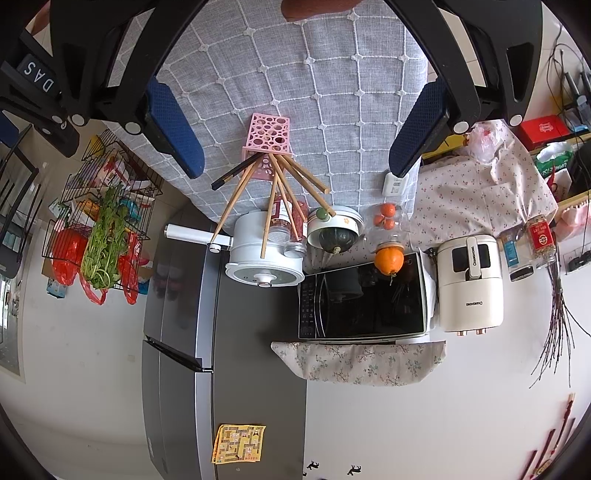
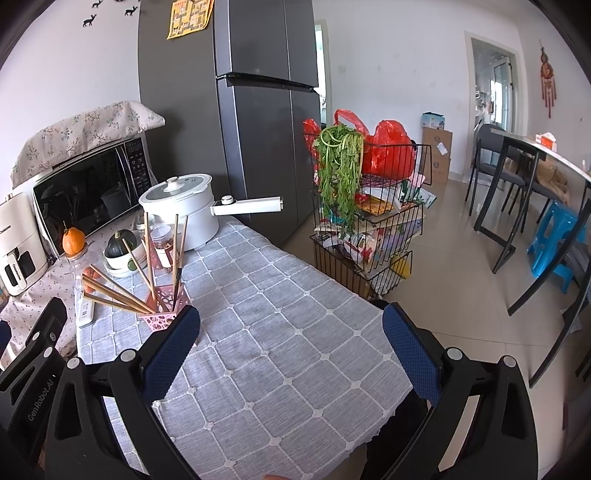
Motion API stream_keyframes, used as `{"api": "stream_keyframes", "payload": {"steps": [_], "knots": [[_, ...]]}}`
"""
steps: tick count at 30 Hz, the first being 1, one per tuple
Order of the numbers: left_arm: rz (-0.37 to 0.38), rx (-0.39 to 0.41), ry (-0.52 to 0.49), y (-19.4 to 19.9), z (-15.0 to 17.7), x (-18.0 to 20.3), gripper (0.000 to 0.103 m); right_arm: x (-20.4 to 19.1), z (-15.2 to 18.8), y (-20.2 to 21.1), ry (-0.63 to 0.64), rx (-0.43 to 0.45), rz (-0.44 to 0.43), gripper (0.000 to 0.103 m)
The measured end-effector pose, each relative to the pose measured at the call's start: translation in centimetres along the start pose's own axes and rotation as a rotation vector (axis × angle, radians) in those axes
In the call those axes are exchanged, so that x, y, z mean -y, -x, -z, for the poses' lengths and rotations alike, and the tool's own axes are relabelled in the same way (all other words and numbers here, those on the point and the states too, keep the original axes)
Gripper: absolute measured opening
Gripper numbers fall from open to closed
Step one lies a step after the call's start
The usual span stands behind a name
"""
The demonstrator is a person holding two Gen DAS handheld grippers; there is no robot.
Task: Organize utensils
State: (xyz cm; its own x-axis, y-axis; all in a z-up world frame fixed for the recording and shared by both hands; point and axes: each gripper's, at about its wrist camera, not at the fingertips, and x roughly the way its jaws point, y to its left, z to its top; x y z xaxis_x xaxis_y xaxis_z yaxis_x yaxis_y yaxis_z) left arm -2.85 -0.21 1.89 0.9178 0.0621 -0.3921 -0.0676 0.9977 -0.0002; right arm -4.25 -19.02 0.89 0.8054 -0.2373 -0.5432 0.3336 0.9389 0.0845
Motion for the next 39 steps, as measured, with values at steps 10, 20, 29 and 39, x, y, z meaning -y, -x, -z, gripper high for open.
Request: {"api": "stream_keyframes", "payload": {"steps": [10, 20, 29, 39], "knots": [[-0.001, 0.000, 0.002, 0.00, -0.04, -0.03, 0.096, -0.01, -0.03, -0.05, -0.001, -0.003, -0.001, 0.096], [0.000, -0.001, 0.001, -0.09, -0.09, -0.06, 0.096, -0.02, -0.03, -0.23, 0.003, -0.004, -0.003, 0.096], [-0.002, -0.002, 0.002, -0.13, 0.02, -0.01, 0.096, -0.16, 0.07, -0.30, -0.001, -0.011, -0.005, 0.096], [0.009, 0.010, -0.006, -0.21, 0.24, 0.00, 0.095, -0.15, 0.22, -0.34, -0.010, -0.024, -0.011, 0.096]]}}
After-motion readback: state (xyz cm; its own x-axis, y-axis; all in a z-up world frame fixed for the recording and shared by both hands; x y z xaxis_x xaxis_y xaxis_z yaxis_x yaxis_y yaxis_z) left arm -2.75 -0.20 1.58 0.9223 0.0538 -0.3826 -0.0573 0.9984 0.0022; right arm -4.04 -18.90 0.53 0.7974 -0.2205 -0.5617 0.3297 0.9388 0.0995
